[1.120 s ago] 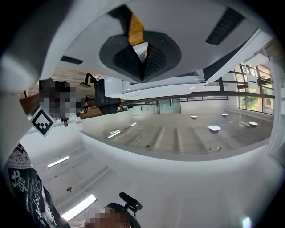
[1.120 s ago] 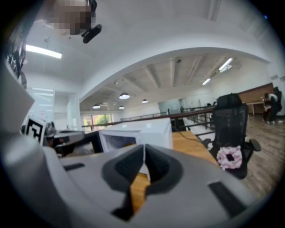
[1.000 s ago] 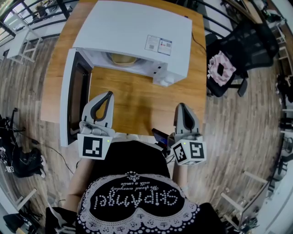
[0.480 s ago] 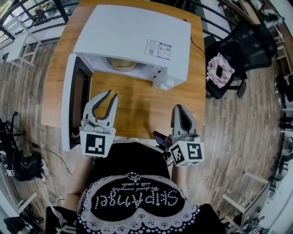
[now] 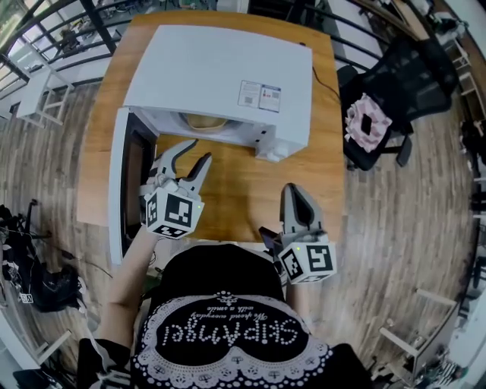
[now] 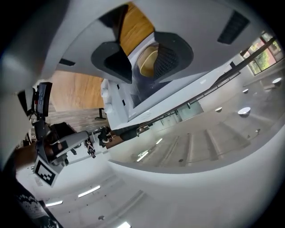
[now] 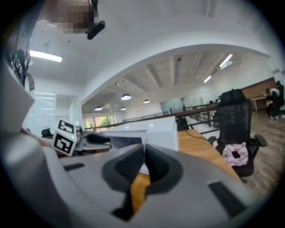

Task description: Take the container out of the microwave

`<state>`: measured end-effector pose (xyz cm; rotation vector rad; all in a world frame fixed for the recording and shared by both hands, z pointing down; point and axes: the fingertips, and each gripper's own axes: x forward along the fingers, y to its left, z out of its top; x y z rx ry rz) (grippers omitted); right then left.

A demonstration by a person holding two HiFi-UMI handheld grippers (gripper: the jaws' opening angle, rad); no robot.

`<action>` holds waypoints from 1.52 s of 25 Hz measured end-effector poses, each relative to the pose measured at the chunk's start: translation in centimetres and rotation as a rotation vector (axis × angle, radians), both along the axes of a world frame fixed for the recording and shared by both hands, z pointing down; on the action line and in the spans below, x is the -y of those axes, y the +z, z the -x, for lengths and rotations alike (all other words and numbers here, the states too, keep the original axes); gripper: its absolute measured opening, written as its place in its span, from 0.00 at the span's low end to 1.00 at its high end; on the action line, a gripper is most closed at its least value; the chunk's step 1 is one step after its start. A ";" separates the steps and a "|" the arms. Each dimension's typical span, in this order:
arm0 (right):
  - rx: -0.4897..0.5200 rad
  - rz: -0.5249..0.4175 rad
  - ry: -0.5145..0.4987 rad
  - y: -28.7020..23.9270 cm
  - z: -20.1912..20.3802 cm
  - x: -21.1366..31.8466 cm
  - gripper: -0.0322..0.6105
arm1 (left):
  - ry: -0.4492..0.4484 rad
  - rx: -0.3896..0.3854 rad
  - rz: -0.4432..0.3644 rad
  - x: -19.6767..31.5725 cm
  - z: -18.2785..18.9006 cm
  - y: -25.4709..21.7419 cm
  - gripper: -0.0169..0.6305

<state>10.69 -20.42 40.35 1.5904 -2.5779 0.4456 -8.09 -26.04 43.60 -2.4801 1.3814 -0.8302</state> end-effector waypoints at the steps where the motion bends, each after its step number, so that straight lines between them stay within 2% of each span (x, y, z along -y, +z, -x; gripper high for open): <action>1: 0.000 0.002 0.007 0.0 -0.2 0.0 0.10 | 0.005 0.016 0.013 0.7 0.0 0.5 0.30; 11: -0.005 0.037 0.071 0.9 -2.2 0.0 0.10 | 0.066 0.182 0.130 5.5 -0.6 6.6 0.30; 22: 0.004 0.057 0.137 1.3 -3.7 -0.4 0.10 | 0.137 0.390 0.245 8.1 0.1 12.9 0.30; 29: 0.002 0.069 0.154 1.5 -4.0 -0.5 0.10 | 0.182 0.509 0.280 9.1 0.1 14.7 0.28; 35: 0.001 0.071 0.159 1.6 -3.9 -0.5 0.10 | 0.201 0.560 0.321 9.5 0.6 16.2 0.26; 38: -0.001 0.075 0.166 1.6 -3.9 -0.6 0.10 | 0.217 0.596 0.309 9.6 0.6 16.2 0.23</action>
